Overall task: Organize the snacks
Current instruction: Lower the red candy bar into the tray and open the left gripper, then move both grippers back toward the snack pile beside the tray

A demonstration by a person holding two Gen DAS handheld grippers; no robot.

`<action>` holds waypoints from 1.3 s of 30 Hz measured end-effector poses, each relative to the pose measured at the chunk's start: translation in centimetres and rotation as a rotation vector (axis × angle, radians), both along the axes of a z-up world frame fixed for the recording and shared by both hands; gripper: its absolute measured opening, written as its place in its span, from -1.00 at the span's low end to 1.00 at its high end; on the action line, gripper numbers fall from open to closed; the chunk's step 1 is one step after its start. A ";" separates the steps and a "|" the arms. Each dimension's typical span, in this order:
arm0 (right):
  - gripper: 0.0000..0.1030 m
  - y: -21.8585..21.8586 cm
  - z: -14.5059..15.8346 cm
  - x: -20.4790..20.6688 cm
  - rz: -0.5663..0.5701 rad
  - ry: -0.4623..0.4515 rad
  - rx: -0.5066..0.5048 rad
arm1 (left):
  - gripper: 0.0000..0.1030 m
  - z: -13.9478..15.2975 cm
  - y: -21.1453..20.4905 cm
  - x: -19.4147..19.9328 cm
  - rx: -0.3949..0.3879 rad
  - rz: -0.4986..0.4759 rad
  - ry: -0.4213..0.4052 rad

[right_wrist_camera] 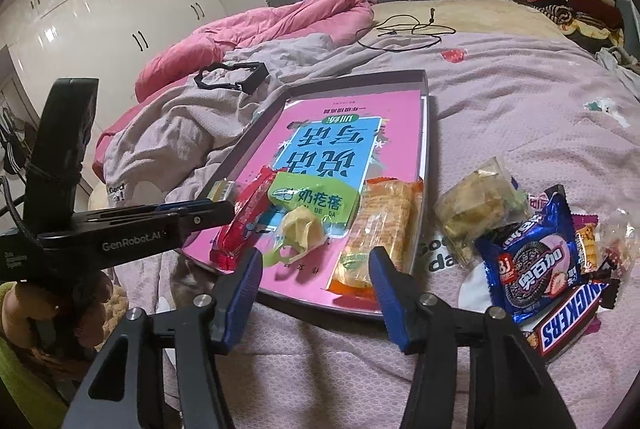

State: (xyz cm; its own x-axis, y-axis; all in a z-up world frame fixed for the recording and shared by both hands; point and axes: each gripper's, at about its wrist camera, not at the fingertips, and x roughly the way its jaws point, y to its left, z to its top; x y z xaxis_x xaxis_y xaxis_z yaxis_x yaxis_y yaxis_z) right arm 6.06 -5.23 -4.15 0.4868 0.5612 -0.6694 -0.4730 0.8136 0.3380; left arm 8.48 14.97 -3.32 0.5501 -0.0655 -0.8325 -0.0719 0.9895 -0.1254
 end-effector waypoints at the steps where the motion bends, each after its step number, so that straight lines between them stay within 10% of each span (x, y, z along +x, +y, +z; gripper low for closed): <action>1: 0.10 0.0 0.0 0.0 -0.001 0.000 -0.001 | -0.18 0.2 -0.1 0.0 0.002 -0.002 -0.003; 26: 0.36 -1.5 1.2 -0.4 -0.066 -0.060 -0.013 | 0.47 2.0 -2.1 -0.9 0.034 -0.056 -0.037; 39: 0.42 -2.8 2.9 -1.3 -0.099 -0.145 -0.045 | 0.50 3.2 -3.3 -1.5 0.031 -0.077 -0.058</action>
State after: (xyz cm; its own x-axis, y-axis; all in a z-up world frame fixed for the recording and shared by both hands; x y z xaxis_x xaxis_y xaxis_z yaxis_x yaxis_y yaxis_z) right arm 4.78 -8.04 -1.30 0.6314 0.4773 -0.6111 -0.4316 0.8711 0.2345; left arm 6.95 11.70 -0.13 0.5921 -0.0839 -0.8015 0.0108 0.9953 -0.0961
